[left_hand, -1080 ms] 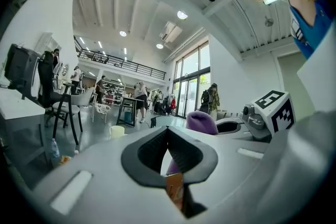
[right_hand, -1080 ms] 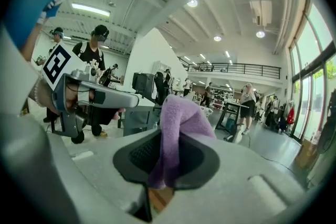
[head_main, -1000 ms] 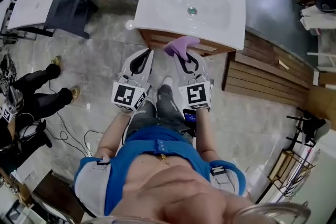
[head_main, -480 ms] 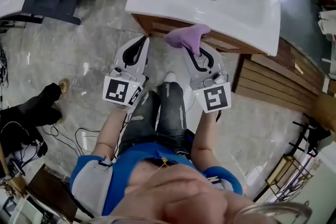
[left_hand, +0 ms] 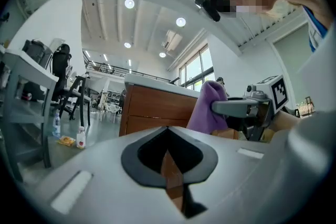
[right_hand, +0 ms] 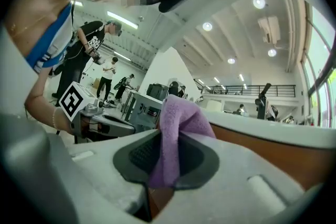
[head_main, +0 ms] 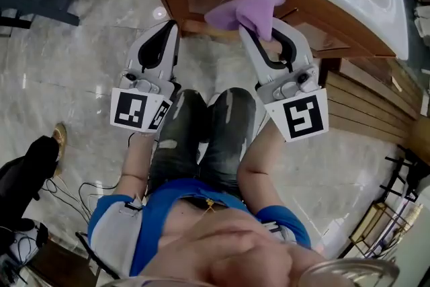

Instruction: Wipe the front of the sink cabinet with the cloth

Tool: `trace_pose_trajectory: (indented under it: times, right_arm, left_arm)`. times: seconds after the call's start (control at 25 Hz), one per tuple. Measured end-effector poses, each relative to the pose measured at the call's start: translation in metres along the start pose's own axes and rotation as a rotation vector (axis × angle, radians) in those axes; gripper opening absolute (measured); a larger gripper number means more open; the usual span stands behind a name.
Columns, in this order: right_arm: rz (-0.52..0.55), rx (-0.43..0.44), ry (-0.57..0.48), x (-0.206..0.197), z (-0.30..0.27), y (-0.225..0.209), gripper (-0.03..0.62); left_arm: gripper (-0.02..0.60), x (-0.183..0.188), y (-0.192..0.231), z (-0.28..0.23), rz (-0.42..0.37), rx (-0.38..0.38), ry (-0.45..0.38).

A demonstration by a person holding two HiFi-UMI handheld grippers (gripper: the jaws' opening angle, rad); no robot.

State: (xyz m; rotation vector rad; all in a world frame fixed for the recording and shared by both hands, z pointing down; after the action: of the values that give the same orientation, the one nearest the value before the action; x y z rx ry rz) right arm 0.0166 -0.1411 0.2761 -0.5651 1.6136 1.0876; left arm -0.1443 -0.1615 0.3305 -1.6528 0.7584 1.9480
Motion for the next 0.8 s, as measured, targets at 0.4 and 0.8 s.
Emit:
trace_pose_trajectory:
  times: [0.4, 0.8]
  right_arm:
    - [0.129, -0.043, -0.029, -0.034, -0.001, 0.024, 0.061]
    - [0.121, -0.137, 0.053, -0.029, 0.014, 0.000, 0.061]
  left_arm:
    - [-0.003, -0.023, -0.007, 0.038, -0.080, -0.057, -0.129]
    - [-0.002, -0.033, -0.016, 0.029, -0.037, -0.104, -0.115]
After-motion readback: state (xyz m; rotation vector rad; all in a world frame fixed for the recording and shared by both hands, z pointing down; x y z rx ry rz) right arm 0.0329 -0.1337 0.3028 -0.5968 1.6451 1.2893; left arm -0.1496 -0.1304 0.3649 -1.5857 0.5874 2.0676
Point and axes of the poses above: the fingertips, and each gripper's own axes: z backward along the fingers, y to its left, x out of its top, the point moved 5 cm from there along z, backward along the fingers, and after that the axes turned 10 degrees about -x, right-handed, at the moved point
